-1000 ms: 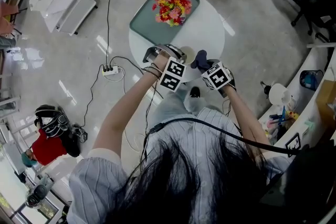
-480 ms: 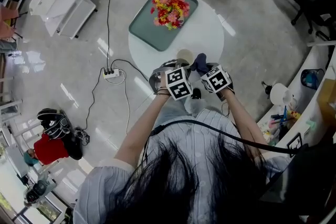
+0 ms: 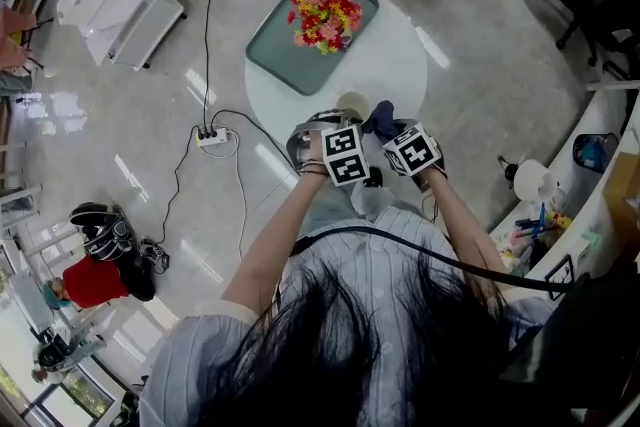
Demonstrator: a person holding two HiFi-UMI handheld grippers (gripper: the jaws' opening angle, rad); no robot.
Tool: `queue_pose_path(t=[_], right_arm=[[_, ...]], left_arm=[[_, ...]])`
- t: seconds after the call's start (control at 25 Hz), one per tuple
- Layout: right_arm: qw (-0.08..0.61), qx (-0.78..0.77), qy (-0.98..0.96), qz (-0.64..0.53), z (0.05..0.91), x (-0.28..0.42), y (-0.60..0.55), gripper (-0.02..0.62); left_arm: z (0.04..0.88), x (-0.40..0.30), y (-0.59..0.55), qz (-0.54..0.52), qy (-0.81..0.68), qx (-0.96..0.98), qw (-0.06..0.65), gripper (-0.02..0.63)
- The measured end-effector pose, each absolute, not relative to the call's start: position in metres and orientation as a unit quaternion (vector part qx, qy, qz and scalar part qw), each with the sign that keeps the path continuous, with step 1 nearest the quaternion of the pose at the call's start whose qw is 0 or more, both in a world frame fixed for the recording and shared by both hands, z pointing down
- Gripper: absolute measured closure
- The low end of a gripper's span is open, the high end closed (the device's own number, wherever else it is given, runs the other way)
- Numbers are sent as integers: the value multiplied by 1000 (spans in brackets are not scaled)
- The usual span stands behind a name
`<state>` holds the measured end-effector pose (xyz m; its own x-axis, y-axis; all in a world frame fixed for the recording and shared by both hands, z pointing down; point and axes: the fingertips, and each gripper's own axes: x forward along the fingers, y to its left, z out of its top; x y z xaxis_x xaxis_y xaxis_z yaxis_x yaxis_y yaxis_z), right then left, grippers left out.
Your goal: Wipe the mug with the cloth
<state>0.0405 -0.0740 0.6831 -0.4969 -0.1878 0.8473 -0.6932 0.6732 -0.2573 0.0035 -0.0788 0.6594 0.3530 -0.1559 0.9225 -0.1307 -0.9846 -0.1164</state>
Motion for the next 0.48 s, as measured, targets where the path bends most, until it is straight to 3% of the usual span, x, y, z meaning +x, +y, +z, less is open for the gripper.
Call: queue_pose_path(t=[0.48], right_arm=[[441,266,-813,273,682,47,-87,494]], left_arm=[[660,-9,-63,-587,-53,-804,80,558]])
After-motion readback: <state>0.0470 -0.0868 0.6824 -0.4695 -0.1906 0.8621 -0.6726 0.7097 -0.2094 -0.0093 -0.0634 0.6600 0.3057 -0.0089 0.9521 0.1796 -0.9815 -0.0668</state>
